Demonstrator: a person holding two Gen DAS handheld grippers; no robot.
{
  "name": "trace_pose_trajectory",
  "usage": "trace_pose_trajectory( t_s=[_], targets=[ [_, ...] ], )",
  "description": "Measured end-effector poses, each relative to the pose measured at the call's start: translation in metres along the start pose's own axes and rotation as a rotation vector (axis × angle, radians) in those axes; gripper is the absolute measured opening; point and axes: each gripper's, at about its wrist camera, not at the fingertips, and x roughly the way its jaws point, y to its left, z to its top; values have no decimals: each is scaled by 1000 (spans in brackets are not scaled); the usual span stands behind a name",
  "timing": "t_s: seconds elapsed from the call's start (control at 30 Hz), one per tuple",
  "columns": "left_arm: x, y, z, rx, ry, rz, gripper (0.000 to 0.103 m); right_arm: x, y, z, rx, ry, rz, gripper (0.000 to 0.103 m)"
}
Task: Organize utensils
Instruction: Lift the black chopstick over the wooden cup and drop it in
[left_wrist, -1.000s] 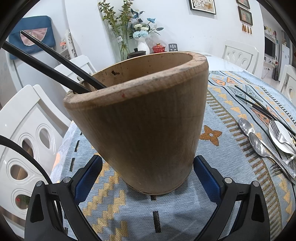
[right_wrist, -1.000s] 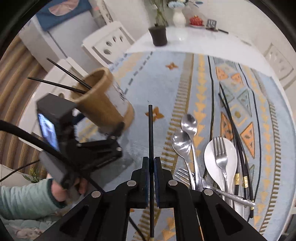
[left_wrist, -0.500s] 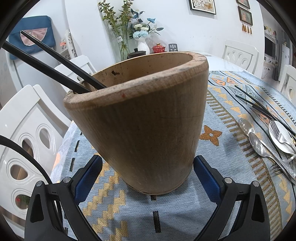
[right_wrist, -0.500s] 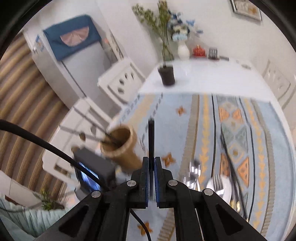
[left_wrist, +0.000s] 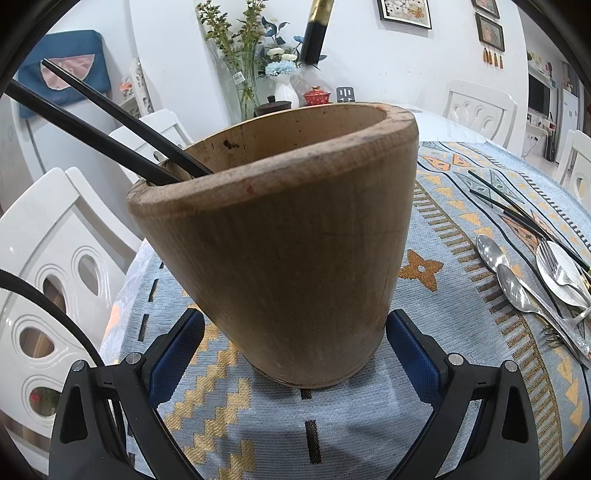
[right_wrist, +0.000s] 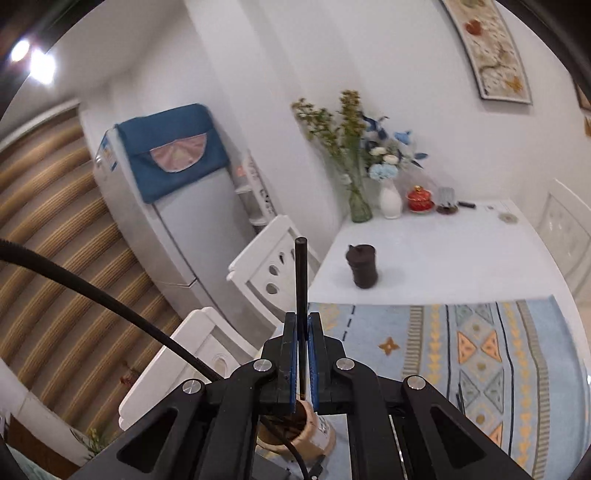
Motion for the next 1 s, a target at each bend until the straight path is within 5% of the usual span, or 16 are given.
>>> trace_pose_trajectory(
  t_s=[0.67, 1.0],
  targets=[
    [0, 0, 0, 0, 0, 0, 99, 54, 35, -30, -138, 209, 40, 7],
    [1, 0, 0, 0, 2, 0, 99, 53, 30, -30, -108, 200, 96, 12]
  ],
)
